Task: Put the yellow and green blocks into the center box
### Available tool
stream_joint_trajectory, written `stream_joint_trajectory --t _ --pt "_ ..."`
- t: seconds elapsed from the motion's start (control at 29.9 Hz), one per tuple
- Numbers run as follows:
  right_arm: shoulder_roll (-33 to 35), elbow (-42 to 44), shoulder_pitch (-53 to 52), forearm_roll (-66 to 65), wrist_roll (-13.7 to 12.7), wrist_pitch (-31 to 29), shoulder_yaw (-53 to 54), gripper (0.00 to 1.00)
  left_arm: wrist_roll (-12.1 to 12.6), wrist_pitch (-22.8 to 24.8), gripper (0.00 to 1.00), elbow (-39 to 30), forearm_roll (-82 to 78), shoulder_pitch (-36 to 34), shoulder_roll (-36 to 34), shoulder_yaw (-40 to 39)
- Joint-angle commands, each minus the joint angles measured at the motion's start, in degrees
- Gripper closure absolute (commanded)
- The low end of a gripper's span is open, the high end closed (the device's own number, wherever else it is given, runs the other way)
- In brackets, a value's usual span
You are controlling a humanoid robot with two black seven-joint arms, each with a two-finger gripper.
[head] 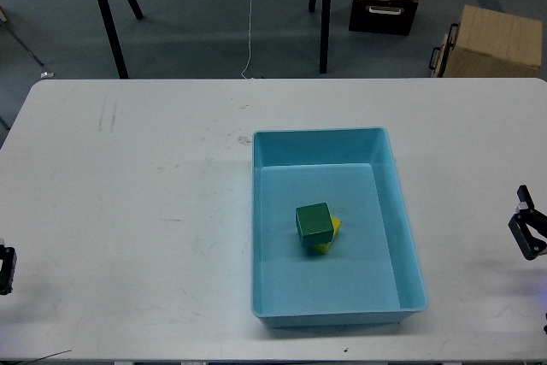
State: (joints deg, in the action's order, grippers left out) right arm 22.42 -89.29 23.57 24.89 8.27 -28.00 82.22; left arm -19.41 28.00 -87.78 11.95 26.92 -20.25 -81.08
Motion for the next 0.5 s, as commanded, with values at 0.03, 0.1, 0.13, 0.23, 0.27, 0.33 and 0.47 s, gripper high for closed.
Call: stream_joint_trajectory --t 0.03,0.1,0.13,0.23,0.27,0.33,0.47 --pt "-0.2 -0.3 1.1 0.0 0.0 0.0 0.8 0.0 4.1 0.0 0.0 -2.4 -0.5 -0.1 0.2 0.3" --pt "-0.2 -0.3 1.1 0.0 0.0 0.0 0.8 0.0 4.4 0.0 0.0 -3.3 -0.5 -0.1 0.1 1.4" --pt "-0.3 -0.3 1.1 0.1 0.0 0.0 0.7 0.0 4.4 0.0 0.0 -3.6 -0.5 -0.2 0.0 2.0" --pt "-0.7 -0.3 1.1 0.1 0.0 0.0 0.6 0.0 4.5 0.0 0.0 -4.6 -0.7 -0.2 0.0 3.7" --pt "-0.8 -0.4 1.1 0.1 0.0 0.0 0.5 0.0 4.5 0.0 0.0 -4.9 -0.7 -0.2 0.0 4.3" --pt "-0.9 -0.5 1.1 0.0 0.0 0.0 0.3 0.0 4.5 0.0 0.0 -5.3 -0.9 -0.3 0.0 5.4" --pt "-0.9 -1.2 1.1 -0.1 0.0 0.0 0.0 0.0 4.4 0.0 0.0 -5.3 -1.2 -0.8 0.3 5.9"
